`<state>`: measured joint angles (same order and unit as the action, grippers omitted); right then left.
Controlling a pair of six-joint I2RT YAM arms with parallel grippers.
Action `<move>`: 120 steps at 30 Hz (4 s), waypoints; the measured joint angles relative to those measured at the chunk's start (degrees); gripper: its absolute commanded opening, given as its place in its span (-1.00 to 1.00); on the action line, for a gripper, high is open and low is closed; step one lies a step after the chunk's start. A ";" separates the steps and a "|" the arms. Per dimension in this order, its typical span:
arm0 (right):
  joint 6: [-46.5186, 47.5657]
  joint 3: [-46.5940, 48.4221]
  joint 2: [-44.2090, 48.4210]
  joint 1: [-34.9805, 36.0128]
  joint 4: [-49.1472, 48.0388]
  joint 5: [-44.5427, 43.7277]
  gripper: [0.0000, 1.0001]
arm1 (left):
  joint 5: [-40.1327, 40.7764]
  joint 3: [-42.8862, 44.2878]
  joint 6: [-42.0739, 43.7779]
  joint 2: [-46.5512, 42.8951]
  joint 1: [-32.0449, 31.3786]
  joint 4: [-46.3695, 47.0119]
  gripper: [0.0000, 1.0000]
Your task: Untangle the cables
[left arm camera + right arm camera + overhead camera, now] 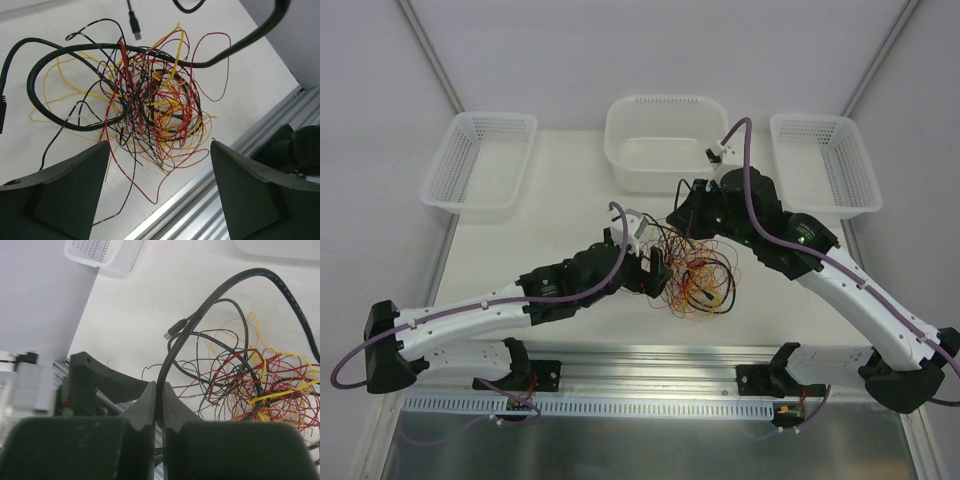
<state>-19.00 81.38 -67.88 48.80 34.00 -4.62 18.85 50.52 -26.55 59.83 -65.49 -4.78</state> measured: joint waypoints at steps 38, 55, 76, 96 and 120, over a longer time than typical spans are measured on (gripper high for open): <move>3.34 2.03 19.52 -6.86 11.87 -11.89 -0.99 | 28.35 -12.07 -3.67 -9.99 13.22 -2.10 -1.00; 13.51 18.21 23.43 -11.21 21.86 -28.00 -0.99 | 29.70 -12.22 -2.99 -19.58 34.07 -21.84 -1.00; 8.94 -27.10 11.02 -14.10 14.51 -17.57 -0.89 | 13.44 -7.30 12.22 -21.66 40.85 -26.25 -1.00; 27.02 -14.60 1.60 -5.97 7.54 -1.29 0.52 | -0.26 -11.69 18.49 -24.00 40.87 -20.79 -1.00; 47.25 -6.71 -27.61 -6.23 -10.54 18.08 0.29 | -0.85 -12.07 18.56 -25.35 40.87 -20.76 -1.00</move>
<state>28.25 74.67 -95.48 42.57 23.46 13.45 18.00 38.46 -7.99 34.48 -24.62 -25.54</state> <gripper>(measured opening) 0.645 0.017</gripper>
